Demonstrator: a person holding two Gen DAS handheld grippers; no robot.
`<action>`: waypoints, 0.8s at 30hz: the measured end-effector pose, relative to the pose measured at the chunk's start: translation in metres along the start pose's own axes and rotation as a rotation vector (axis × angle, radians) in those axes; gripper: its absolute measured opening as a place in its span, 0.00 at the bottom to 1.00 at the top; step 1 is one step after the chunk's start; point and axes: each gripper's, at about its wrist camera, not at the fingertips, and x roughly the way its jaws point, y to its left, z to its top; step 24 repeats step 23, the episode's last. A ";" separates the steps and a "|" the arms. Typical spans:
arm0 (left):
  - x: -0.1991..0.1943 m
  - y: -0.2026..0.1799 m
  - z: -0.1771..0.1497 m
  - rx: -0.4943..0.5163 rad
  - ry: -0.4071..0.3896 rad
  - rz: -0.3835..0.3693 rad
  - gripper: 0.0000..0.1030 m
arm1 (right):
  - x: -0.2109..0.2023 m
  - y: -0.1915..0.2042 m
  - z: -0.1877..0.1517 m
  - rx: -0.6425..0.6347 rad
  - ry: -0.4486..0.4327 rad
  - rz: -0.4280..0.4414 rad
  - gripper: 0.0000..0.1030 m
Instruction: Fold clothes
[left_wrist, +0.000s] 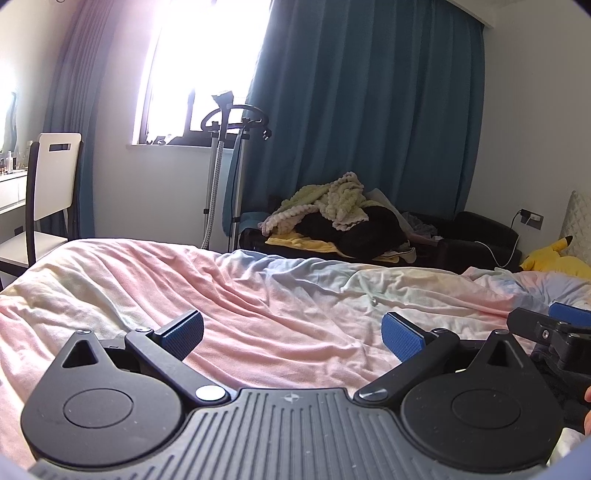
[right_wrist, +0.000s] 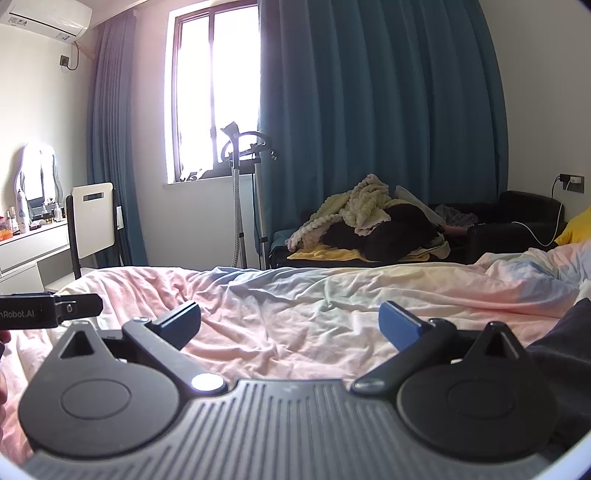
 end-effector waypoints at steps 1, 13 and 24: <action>0.000 0.000 0.000 0.001 -0.001 0.000 1.00 | 0.000 0.000 0.000 -0.001 0.000 0.000 1.00; 0.000 -0.001 0.001 0.010 0.001 -0.005 1.00 | -0.001 0.005 -0.001 -0.005 0.001 -0.001 1.00; 0.000 0.001 0.002 0.001 0.003 -0.003 1.00 | 0.000 0.003 -0.001 -0.009 0.000 -0.003 1.00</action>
